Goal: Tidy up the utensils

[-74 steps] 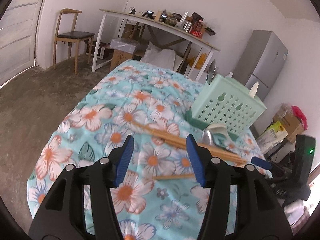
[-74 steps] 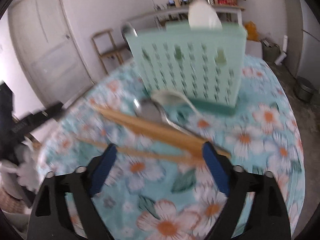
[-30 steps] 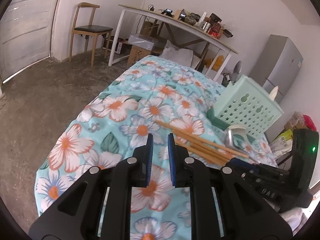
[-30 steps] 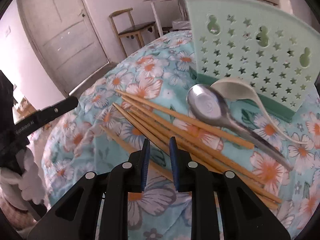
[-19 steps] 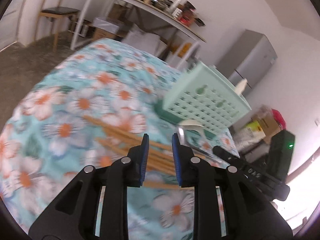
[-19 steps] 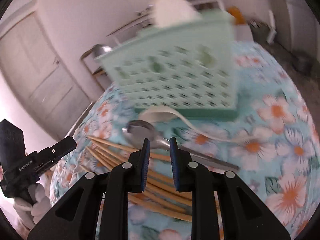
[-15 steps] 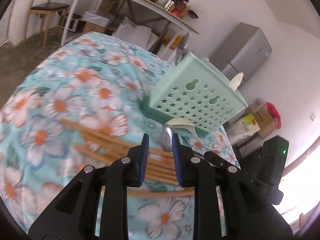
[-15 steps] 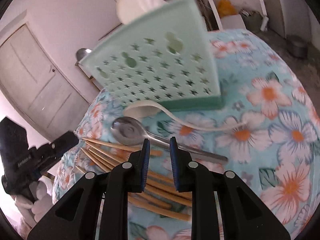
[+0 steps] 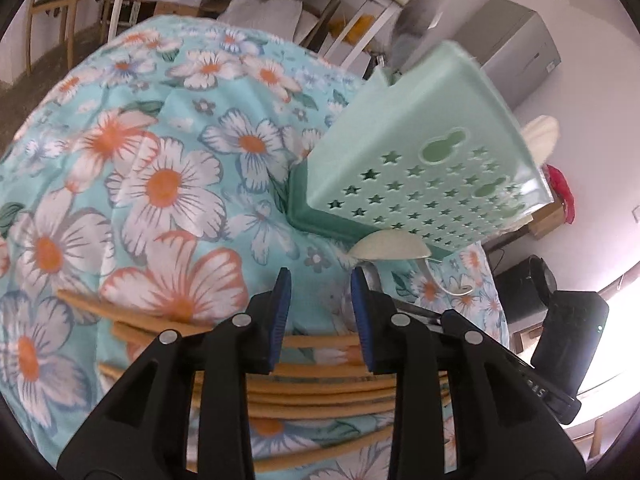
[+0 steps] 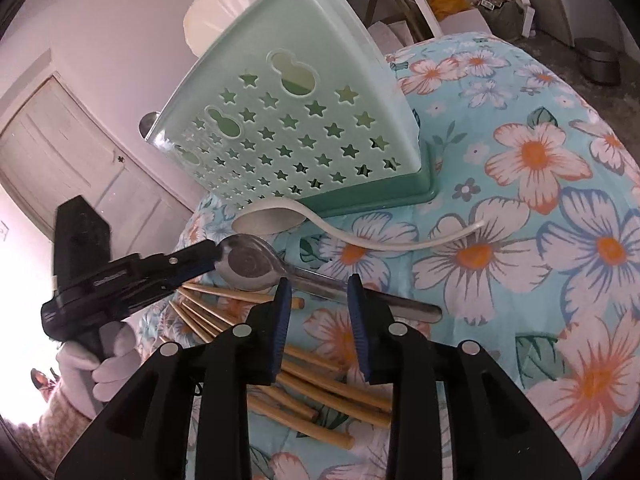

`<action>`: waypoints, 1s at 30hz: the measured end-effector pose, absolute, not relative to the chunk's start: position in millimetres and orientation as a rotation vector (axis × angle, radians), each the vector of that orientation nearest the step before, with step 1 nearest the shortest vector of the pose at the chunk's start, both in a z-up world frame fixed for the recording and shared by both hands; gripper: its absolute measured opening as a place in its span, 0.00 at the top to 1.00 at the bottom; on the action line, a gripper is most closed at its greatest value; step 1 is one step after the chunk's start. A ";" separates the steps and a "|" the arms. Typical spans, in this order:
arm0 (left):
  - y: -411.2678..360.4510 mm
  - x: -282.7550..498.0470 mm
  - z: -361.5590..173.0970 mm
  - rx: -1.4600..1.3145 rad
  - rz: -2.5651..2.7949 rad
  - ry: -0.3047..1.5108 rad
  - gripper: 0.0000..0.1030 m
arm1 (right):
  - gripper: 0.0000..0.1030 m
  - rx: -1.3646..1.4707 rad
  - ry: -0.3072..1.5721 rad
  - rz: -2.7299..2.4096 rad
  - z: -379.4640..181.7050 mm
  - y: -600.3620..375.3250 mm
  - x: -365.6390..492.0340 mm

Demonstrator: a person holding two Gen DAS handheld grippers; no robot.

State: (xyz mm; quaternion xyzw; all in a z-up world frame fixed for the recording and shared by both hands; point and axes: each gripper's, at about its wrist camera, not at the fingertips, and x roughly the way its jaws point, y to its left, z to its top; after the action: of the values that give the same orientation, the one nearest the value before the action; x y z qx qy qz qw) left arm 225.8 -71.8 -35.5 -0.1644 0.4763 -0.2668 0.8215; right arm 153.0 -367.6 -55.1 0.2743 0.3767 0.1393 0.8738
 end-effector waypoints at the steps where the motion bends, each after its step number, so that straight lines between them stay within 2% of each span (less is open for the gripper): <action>1: -73.6 228.7 -38.7 -0.344 -0.581 1.028 0.72 | 0.72 0.577 0.786 0.296 -55.6 -368.2 153.1; 9: -86.6 231.2 -41.9 -0.327 -0.587 1.034 0.72 | 0.72 0.596 0.793 0.316 -61.0 -370.7 157.6; 16: -125.5 197.8 -9.4 -0.006 -0.548 0.803 0.72 | 0.72 0.610 0.782 0.315 -63.4 -374.1 157.0; 21: -161.6 188.9 -14.2 0.220 -0.511 0.739 0.72 | 0.72 0.615 0.778 0.314 -64.1 -375.7 155.2; 24: -168.3 196.5 -19.3 0.238 -0.512 0.730 0.72 | 0.72 0.622 0.776 0.315 -65.1 -377.8 154.1; 25: -171.6 198.1 -20.9 0.243 -0.511 0.729 0.72 | 0.72 0.628 0.774 0.316 -65.6 -379.1 153.7; 28: -177.7 199.1 -20.2 0.252 -0.517 0.719 0.87 | 0.72 0.643 0.769 0.317 -66.9 -383.3 152.0; 30: -176.5 195.7 -16.3 0.252 -0.505 0.694 0.90 | 0.72 0.656 0.764 0.318 -67.9 -386.8 150.7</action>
State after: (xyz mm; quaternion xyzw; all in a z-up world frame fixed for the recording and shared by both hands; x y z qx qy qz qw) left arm 195.7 -176.5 -16.3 0.1218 0.3357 -0.2441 0.9016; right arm 150.7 -386.8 -67.9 0.3129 0.3646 0.1515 0.8638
